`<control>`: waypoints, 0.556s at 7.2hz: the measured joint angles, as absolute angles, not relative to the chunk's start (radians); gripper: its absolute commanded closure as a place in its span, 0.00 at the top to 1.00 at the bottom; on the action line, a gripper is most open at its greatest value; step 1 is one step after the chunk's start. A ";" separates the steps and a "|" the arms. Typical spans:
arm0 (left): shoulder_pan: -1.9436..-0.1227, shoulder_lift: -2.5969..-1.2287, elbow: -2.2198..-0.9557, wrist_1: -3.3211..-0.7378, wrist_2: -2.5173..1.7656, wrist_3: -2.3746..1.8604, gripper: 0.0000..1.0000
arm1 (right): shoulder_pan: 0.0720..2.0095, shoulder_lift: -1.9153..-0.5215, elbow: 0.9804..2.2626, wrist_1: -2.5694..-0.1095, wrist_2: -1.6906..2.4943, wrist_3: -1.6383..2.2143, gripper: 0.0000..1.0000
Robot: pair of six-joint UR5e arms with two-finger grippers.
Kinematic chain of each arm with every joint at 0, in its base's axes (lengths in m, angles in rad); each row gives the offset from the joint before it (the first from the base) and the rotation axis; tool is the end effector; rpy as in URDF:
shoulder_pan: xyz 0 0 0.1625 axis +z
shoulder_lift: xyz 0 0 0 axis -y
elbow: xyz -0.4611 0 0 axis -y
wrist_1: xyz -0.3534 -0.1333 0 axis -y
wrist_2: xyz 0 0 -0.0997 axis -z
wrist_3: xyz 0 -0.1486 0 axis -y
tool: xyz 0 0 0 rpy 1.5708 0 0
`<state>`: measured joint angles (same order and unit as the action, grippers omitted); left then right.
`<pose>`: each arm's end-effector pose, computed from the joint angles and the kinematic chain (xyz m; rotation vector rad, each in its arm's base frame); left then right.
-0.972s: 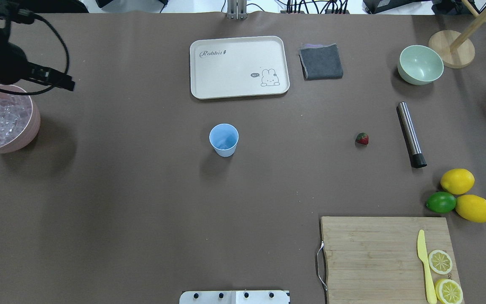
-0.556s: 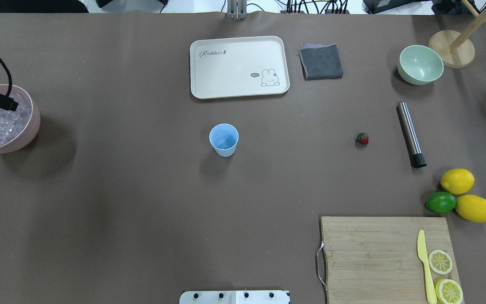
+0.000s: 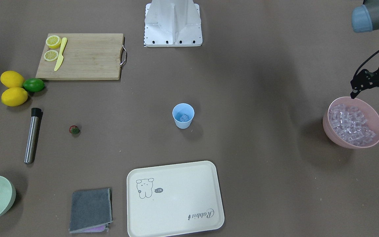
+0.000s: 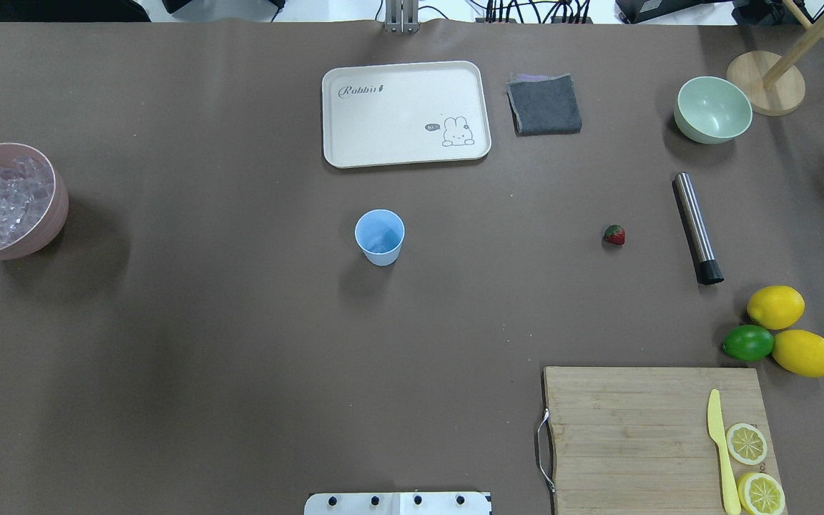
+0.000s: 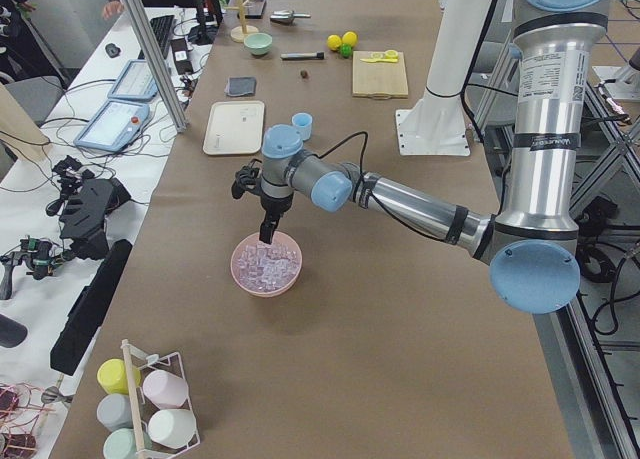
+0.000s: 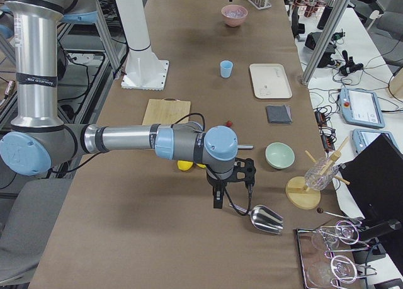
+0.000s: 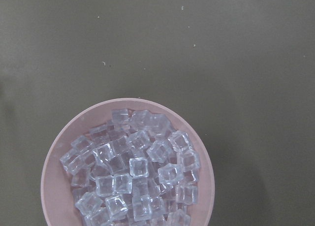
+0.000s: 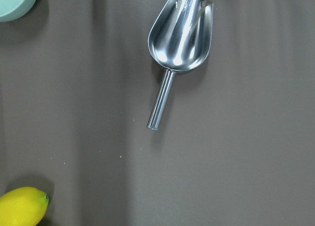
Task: Mash ice and strawberries in cup
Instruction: 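Move the left gripper back and lower it into the ice bowl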
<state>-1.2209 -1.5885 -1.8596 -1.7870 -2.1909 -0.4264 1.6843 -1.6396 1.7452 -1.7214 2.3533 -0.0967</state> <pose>0.1245 -0.4781 0.5719 0.2386 0.7515 0.0895 0.0753 -0.4087 0.6950 0.0396 -0.7826 0.0335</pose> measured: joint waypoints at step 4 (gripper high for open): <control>-1.201 -1.615 -1.705 -1.916 -2.185 -0.617 0.96 | 1.684 -1.644 1.745 -1.722 2.367 -0.097 1.00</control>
